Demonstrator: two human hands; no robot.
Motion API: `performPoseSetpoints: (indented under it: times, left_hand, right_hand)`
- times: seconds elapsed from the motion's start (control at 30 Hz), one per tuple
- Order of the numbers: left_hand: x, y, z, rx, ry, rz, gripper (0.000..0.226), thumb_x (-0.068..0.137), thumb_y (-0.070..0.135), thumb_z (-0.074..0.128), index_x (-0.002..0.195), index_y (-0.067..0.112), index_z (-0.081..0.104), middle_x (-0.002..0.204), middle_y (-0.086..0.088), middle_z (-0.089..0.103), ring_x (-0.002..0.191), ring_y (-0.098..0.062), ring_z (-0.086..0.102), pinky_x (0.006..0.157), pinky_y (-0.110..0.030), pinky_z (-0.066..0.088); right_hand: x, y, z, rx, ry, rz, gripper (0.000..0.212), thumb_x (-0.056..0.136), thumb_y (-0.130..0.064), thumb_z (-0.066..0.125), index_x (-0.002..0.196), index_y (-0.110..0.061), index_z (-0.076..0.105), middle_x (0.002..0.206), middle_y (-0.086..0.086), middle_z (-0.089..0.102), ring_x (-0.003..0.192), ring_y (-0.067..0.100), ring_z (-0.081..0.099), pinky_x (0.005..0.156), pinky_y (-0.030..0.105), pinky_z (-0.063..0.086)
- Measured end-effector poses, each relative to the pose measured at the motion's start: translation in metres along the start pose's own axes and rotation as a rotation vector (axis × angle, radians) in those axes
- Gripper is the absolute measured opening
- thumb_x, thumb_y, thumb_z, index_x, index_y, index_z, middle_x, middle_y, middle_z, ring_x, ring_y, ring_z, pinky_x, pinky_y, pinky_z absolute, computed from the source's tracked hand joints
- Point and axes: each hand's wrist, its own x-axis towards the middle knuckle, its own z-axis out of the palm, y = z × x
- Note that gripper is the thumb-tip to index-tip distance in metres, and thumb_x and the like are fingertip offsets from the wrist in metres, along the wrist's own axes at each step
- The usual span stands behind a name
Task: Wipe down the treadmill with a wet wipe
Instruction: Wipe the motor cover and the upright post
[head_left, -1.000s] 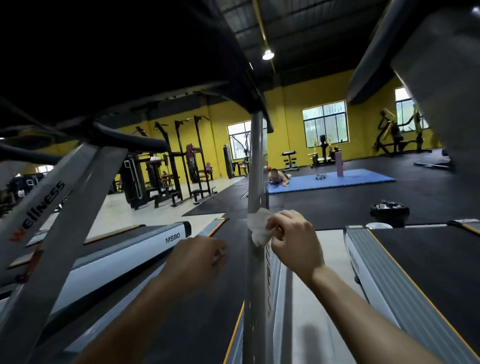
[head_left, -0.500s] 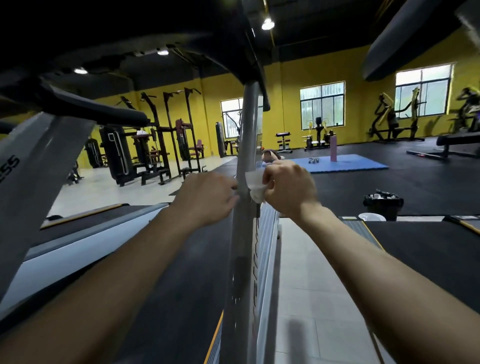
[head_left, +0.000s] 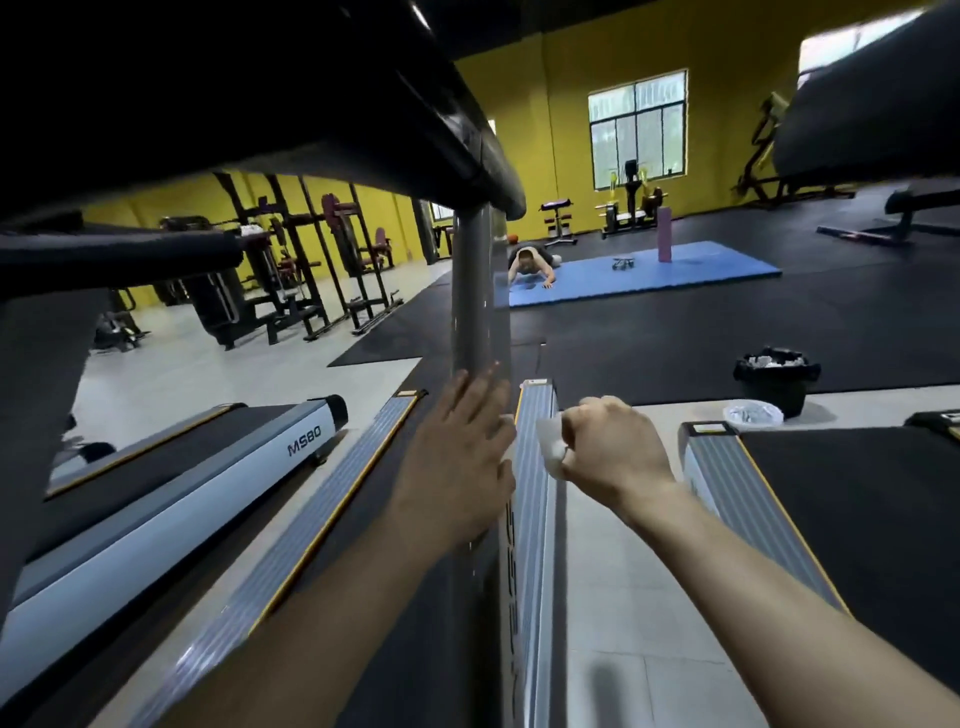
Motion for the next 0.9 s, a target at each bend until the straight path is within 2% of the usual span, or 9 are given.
performPoseSetpoints:
  times: [0.1,0.17,0.23,0.3,0.4,0.53,0.7,0.8,0.9]
  left_hand:
    - [0.002,0.002,-0.011,-0.009,-0.133,0.016,0.06,0.103,0.044,0.043,0.15,0.01,0.057,0.173,-0.018,0.027,0.164,-0.035,0.005,0.131,-0.057,0.008]
    - [0.007,-0.004,-0.027,-0.008,-0.237,0.048,0.063,0.104,0.049,0.042,0.156,0.014,0.05,0.176,-0.015,0.017,0.165,-0.032,-0.001,0.132,-0.055,0.003]
    - [0.01,-0.012,-0.045,-0.006,-0.293,0.093,0.061,0.103,0.048,0.044,0.154,0.016,0.052,0.177,-0.014,0.017,0.165,-0.031,0.002,0.132,-0.053,0.006]
    - [0.013,-0.02,-0.06,-0.045,-0.324,0.11,0.056,0.102,0.044,0.047,0.149,0.016,0.058,0.171,-0.014,0.032,0.162,-0.031,0.019,0.13,-0.052,0.018]
    - [0.01,-0.03,-0.084,-0.17,-0.312,0.078,0.047,0.098,0.042,0.049,0.131,0.017,0.071,0.137,-0.007,0.067,0.132,-0.029,0.056,0.115,-0.049,0.04]
    - [-0.008,-0.046,-0.125,-0.252,-0.343,-0.01,0.041,0.101,0.045,0.051,0.13,0.024,0.07,0.128,0.001,0.067,0.119,-0.023,0.061,0.102,-0.043,0.05]
    - [-0.03,-0.059,-0.162,-0.306,-0.405,-0.083,0.041,0.095,0.047,0.057,0.129,0.026,0.07,0.125,0.004,0.068,0.113,-0.023,0.066,0.093,-0.043,0.056]
    - [-0.02,-0.069,-0.181,-0.345,-0.46,-0.125,0.041,0.097,0.044,0.061,0.132,0.025,0.069,0.127,0.003,0.069,0.114,-0.024,0.066,0.093,-0.041,0.055]
    - [0.002,-0.073,-0.199,-0.389,-0.463,-0.142,0.042,0.101,0.045,0.059,0.139,0.027,0.064,0.132,0.006,0.066,0.117,-0.021,0.064,0.096,-0.04,0.053]
  right_hand:
    - [0.016,-0.008,-0.015,0.04,-0.041,0.025,0.011,0.077,-0.026,0.066,0.081,-0.017,0.069,0.089,0.005,0.069,0.091,0.031,0.063,0.065,0.032,0.038]
    - [0.028,-0.016,-0.029,0.058,-0.096,0.031,0.014,0.075,-0.024,0.067,0.085,-0.016,0.073,0.092,0.007,0.07,0.093,0.033,0.065,0.071,0.033,0.048]
    - [0.039,-0.027,-0.041,0.078,-0.156,0.04,0.017,0.073,-0.023,0.071,0.088,-0.015,0.075,0.093,0.008,0.07,0.095,0.034,0.066,0.075,0.035,0.054]
    - [0.047,-0.037,-0.054,0.1,-0.197,0.057,0.015,0.073,-0.027,0.076,0.082,-0.016,0.071,0.085,0.006,0.063,0.091,0.035,0.067,0.075,0.036,0.057]
    - [0.05,-0.047,-0.066,0.113,-0.239,0.067,0.017,0.076,-0.031,0.077,0.083,-0.016,0.072,0.079,0.002,0.05,0.087,0.034,0.065,0.079,0.038,0.058]
    - [0.049,-0.048,-0.076,0.127,-0.248,0.084,0.019,0.078,-0.036,0.073,0.079,-0.017,0.073,0.077,0.002,0.055,0.077,0.03,0.06,0.091,0.047,0.056]
    - [0.056,-0.032,-0.096,0.258,-0.077,0.182,0.01,0.073,-0.016,0.069,0.079,-0.011,0.076,0.078,0.008,0.063,0.078,0.038,0.062,0.061,0.034,0.043]
    - [0.072,-0.033,-0.118,0.294,-0.023,0.219,0.021,0.073,-0.01,0.064,0.087,-0.012,0.08,0.084,0.009,0.069,0.08,0.038,0.063,0.063,0.035,0.045]
    - [0.097,-0.039,-0.141,0.303,-0.102,0.181,0.02,0.072,-0.013,0.067,0.087,-0.014,0.079,0.087,0.008,0.069,0.085,0.036,0.063,0.068,0.035,0.051]
